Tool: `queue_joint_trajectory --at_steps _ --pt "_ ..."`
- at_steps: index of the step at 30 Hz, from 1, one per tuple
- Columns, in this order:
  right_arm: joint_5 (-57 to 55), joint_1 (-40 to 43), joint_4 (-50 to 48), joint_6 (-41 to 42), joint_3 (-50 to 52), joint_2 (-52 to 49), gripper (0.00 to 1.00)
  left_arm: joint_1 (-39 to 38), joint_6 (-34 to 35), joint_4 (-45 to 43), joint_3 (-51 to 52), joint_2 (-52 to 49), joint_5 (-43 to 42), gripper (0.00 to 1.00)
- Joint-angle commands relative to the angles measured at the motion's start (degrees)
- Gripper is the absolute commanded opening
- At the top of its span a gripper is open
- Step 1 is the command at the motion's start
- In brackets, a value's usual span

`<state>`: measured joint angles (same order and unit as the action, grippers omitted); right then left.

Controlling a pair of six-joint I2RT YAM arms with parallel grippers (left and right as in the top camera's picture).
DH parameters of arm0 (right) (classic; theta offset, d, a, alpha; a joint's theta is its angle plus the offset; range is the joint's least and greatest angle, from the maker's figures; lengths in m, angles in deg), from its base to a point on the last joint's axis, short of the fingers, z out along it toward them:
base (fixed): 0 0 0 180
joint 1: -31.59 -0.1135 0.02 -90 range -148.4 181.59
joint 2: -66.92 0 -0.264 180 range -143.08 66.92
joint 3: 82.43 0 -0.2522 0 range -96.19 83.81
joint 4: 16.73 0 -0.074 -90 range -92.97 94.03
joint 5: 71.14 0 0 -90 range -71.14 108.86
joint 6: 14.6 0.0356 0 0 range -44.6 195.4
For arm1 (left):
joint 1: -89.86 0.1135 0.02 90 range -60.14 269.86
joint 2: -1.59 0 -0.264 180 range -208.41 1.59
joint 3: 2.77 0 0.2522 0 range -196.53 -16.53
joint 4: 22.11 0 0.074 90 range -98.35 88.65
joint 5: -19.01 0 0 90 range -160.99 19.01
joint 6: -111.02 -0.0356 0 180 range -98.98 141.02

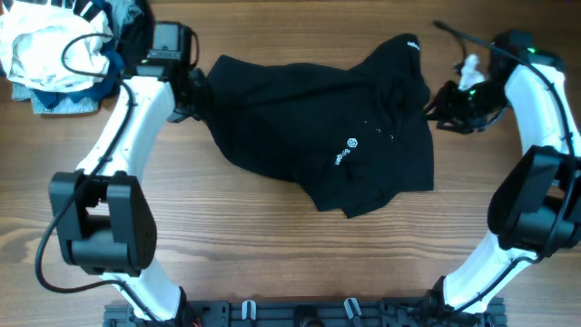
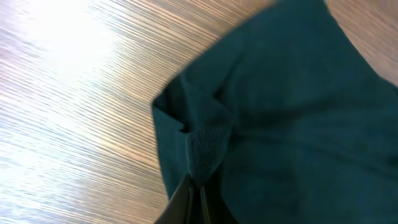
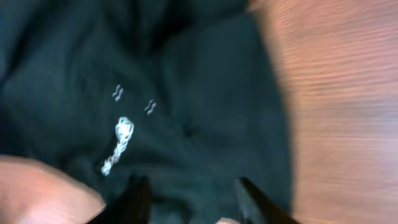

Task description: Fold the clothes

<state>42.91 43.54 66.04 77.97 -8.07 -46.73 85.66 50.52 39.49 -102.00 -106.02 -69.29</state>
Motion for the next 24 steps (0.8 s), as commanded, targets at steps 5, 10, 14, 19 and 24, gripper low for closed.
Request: queue_joint_trajectory --at_steps 5,10,14,19,24 --pt "4.3 -6.3 1.0 -4.9 9.2 1.3 0.50 6.7 1.0 0.0 0.0 0.8 0.7 0.04" --pt "4.7 -10.8 -3.4 -3.3 18.1 3.7 0.50 8.9 0.8 0.0 0.0 0.8 0.8 0.04" --pt "4.6 -13.1 -7.6 -0.5 24.1 6.9 0.50 9.3 0.8 0.0 0.0 0.8 1.0 0.04" --pt "-0.2 -15.8 -11.5 2.6 29.0 10.8 0.50 9.3 0.8 -0.1 0.0 0.8 1.0 0.04" --pt "-3.8 -19.3 -17.3 7.7 33.1 11.0 0.49 9.3 0.8 -0.1 0.0 0.8 1.0 0.04"
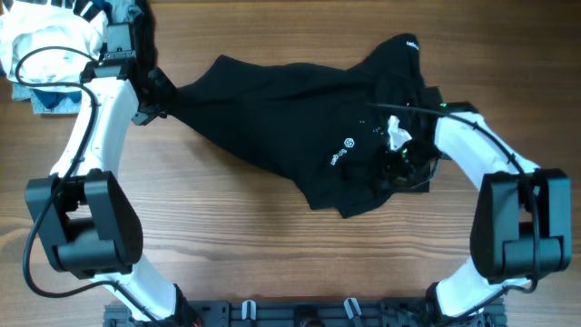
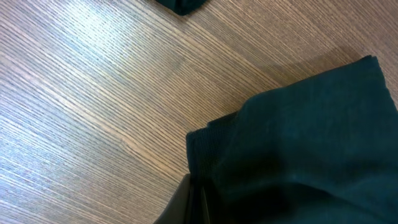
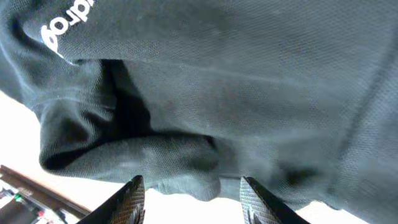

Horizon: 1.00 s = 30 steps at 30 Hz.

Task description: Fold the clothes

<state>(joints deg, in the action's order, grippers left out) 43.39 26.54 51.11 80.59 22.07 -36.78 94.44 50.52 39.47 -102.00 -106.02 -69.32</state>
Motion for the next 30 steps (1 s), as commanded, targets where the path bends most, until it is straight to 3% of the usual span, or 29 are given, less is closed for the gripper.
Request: queue_joint_trajectory --at_steps 1,7,13,30 --pt "-6.3 -3.4 -4.2 7.2 4.4 1.1 0.48 0.5 0.8 -0.2 0.0 0.8 1.0 0.04" --pt "-7.0 -6.7 -11.2 11.6 8.9 1.1 0.42 0.5 0.8 -0.6 0.0 0.8 1.0 0.04" --pt "-6.9 -6.7 -10.1 12.1 8.9 1.1 0.36 0.5 0.8 -0.7 0.0 0.8 1.0 0.04" --pt "-3.9 -7.1 -5.3 12.7 8.9 6.8 0.33 0.5 0.7 -0.9 0.0 0.8 1.0 0.04"
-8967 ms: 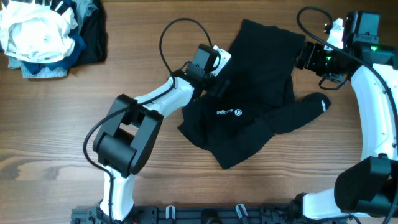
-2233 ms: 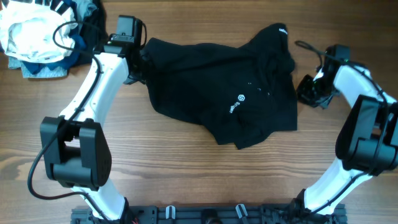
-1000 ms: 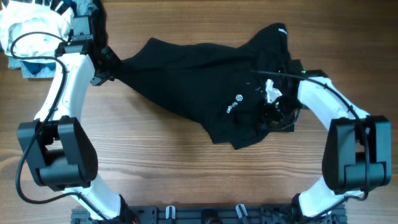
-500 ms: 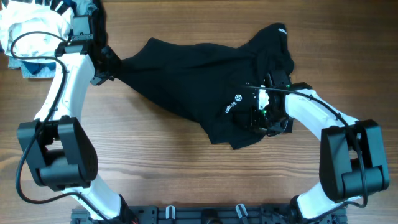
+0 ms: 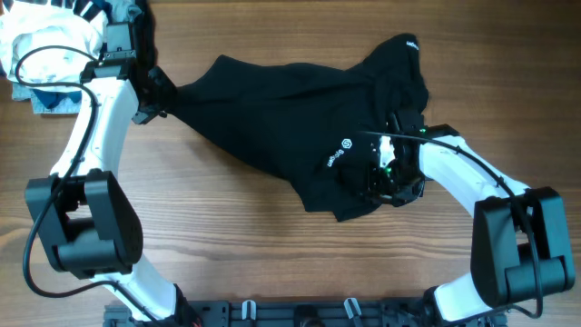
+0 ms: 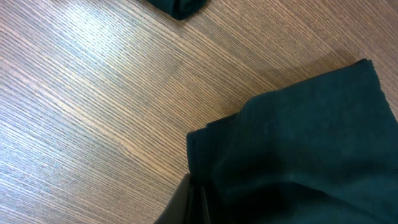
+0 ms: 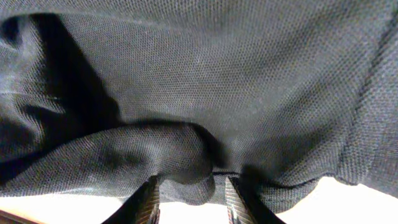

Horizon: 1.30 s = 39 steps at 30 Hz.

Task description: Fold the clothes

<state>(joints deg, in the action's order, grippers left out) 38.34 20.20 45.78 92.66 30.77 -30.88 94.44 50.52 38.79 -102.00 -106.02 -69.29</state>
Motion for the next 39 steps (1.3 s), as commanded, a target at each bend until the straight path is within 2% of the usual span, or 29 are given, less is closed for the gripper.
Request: queue_joint_trajectory --at_steps 1,8,15,31,39 --pt "1.1 -1.2 -0.3 0.7 0.2 0.9 0.32 0.5 0.7 -0.2 0.0 0.8 1.0 0.04" --pt "-1.6 -4.0 -2.9 1.1 0.3 0.7 0.32 0.5 0.5 -0.2 0.0 0.8 1.0 0.04" --pt "-10.9 -4.1 -3.3 1.4 1.1 0.7 0.32 0.5 -0.6 -0.2 0.0 0.8 1.0 0.04" --pt "-6.8 -4.1 -6.6 0.9 2.5 0.6 0.28 0.5 -0.7 -0.2 0.0 0.8 1.0 0.04" --pt "-5.9 -4.1 -7.0 0.8 2.5 0.6 0.18 0.5 -0.7 -0.2 0.0 0.8 1.0 0.04"
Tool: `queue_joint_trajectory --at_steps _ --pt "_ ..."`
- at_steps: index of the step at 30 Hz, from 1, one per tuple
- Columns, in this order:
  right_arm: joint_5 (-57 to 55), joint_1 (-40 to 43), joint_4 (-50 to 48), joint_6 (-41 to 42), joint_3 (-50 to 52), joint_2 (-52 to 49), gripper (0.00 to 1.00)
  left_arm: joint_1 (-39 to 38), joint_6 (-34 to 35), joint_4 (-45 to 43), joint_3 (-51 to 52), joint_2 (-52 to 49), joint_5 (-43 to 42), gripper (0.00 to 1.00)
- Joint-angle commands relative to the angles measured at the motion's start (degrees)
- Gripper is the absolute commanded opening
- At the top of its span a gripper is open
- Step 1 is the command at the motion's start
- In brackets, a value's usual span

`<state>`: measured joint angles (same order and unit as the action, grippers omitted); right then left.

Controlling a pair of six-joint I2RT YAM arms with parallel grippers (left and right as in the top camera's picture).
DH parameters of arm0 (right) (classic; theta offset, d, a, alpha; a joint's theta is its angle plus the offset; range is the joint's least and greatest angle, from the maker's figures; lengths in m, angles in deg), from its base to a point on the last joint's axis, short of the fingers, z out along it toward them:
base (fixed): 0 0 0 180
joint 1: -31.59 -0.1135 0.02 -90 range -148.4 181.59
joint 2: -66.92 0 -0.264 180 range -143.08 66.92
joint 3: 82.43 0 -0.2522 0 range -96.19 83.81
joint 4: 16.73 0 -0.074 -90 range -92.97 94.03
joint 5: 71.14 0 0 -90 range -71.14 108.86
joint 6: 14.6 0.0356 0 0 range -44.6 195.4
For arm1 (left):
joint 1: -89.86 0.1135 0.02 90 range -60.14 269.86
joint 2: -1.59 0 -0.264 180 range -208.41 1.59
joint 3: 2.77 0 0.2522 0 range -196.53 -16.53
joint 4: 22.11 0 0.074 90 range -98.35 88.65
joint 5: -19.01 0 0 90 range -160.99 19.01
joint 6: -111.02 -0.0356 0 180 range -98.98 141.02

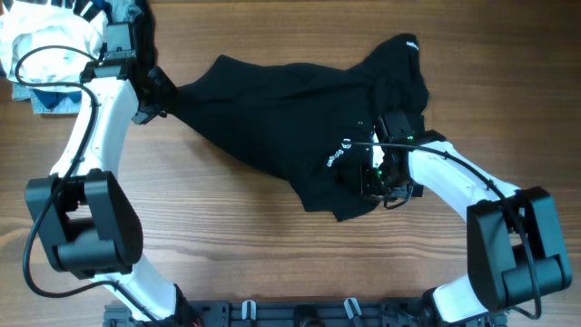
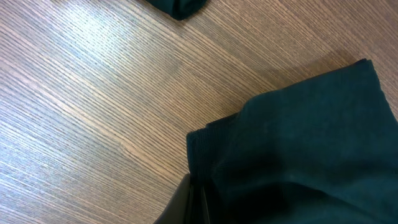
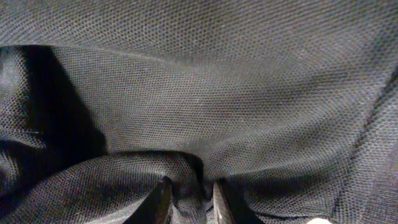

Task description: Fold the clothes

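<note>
A black polo shirt (image 1: 290,109) with a small white logo (image 1: 343,151) lies crumpled across the middle of the wooden table. My left gripper (image 1: 154,96) is shut on the shirt's ribbed left end, stretched toward the far left. In the left wrist view the cuff (image 2: 205,140) runs into the closed fingertips (image 2: 193,190). My right gripper (image 1: 378,182) sits on the shirt's lower right part. Its fingers (image 3: 163,196) stand close together, shut on a raised fold of knit fabric (image 3: 186,174).
A pile of white and blue clothes (image 1: 50,50) lies at the far left corner behind the left arm. A corner of dark cloth (image 2: 177,6) shows at the top of the left wrist view. The arm mounting rail (image 1: 300,313) runs along the near edge.
The right gripper's fingers have drawn closer together and now pinch the fold that lay loosely between them. It sits slightly further onto the shirt. The left gripper and shirt end are unchanged.
At first my left gripper held the shirt's left end near the centre, and my right gripper was open off its right edge. Then the left end was stretched toward the far left and the right gripper stood open over the lower right. It narrowed around a fold, now pinched.
</note>
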<state>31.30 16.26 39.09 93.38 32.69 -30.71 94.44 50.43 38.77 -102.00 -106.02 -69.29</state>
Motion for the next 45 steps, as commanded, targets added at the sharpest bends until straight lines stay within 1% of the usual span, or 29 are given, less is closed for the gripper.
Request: queue_joint_trajectory --at_steps 1,3,6,8,11,13,15,23,24,27,33,39,45 --pt "1.2 -0.2 -0.3 0.0 0.6 0.5 0.16 0.5 -0.6 -0.2 0.0 0.8 1.0 0.04" --pt "1.1 -0.2 -0.2 0.0 0.6 0.5 0.11 0.5 -0.6 -0.2 0.0 0.8 1.0 0.04" --pt "1.1 -0.2 -0.2 0.1 0.6 0.5 0.08 0.5 -0.6 -0.2 0.0 0.8 1.0 0.04" --pt "1.1 -0.2 0.0 0.0 0.6 0.5 0.08 0.5 -0.6 -0.2 0.0 0.8 1.0 0.04" --pt "1.1 -0.2 0.6 0.1 0.6 0.5 0.11 0.5 -0.7 -0.2 0.0 0.8 1.0 0.04" --pt "1.2 -0.2 0.9 0.1 0.5 0.5 0.18 0.5 -0.7 -0.2 0.0 0.8 1.0 0.04" --pt "2.3 -0.2 1.3 0.0 0.5 0.5 0.22 0.5 -0.7 -0.2 0.0 0.8 1.0 0.04" --pt "2.3 -0.2 1.5 0.0 0.5 2.4 0.23 0.5 -0.7 -0.2 0.0 0.8 1.5 0.04" --pt "1.9 -0.2 1.6 0.0 0.5 2.9 0.26 0.5 -0.7 -0.2 0.0 0.8 1.7 0.04" --pt "2.0 -0.2 1.7 0.0 0.5 3.8 0.27 0.5 -0.7 -0.2 0.0 0.8 1.6 0.04" --pt "1.9 -1.4 1.5 0.0 0.6 3.8 0.25 0.5 -0.7 -0.2 0.0 0.8 1.6 0.04" --pt "-2.2 -4.7 1.1 1.8 0.6 3.7 0.25 0.5 -0.7 -0.1 0.0 0.8 1.6 0.04" --pt "-7.4 -4.7 2.1 3.3 0.6 3.7 0.24 0.5 -0.7 -0.1 0.0 0.8 1.6 0.04"
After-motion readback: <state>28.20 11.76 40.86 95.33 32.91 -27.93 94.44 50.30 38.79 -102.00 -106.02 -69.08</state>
